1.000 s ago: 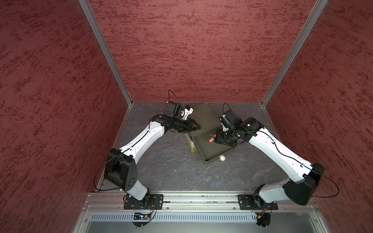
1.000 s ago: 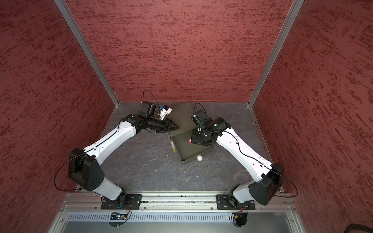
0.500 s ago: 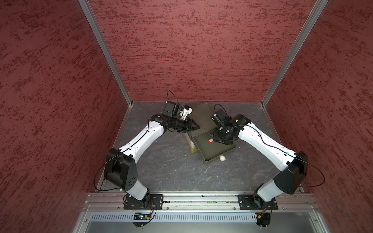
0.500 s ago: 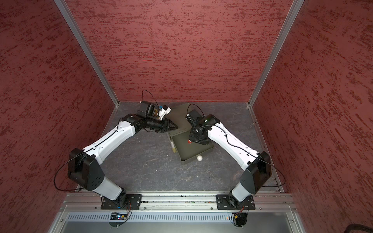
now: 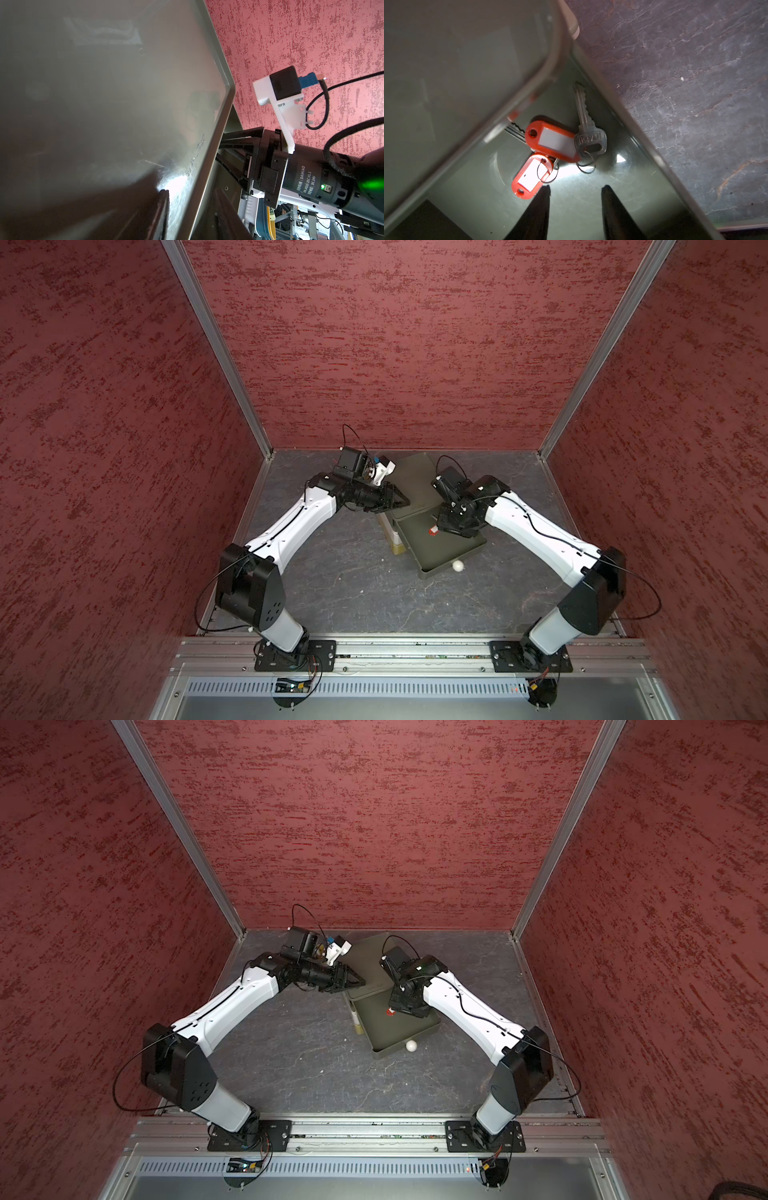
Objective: Take the keys out of the drawer
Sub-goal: Pick up the key from the drawer.
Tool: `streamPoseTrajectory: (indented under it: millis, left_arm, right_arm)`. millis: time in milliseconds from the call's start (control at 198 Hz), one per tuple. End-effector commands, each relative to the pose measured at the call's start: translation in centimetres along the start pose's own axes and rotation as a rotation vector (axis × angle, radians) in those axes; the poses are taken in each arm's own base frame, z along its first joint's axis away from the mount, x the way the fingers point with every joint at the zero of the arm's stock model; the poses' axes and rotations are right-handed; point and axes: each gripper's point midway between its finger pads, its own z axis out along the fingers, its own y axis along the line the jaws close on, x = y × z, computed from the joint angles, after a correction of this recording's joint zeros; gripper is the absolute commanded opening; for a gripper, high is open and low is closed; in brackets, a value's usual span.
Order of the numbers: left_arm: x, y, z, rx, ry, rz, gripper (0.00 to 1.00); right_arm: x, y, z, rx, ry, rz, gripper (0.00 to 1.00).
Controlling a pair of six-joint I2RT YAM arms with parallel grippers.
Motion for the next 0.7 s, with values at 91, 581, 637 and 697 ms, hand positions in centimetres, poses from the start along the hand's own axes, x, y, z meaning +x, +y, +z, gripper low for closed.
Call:
streamPoseTrajectory:
  millis: [91,581,637,697]
  left_arm:
    - [2.9,4.9,1.2,-0.140,0.110,-0.119,0.38]
    - [3.0,5.3,1.3,-0.136,0.121,-0.126,0.38]
    - [3.0,5.3,1.2,-0.135,0.121,-0.128,0.38]
    - [3.0,5.4,1.2,-0.137,0.121,-0.129,0.38]
  right_arm:
    - [-0.3,-0.2,1.1,0.029,-0.029,0.016,0.42]
    - [-0.7,-0.7,2.2,0.052,-0.055,0.032,0.37]
    - [-0.8,-0.7,2.3,0.049,-0.057,0.035,0.36]
    - [-1.0,-0.7,2.3,0.050,-0.060,0.035,0.35]
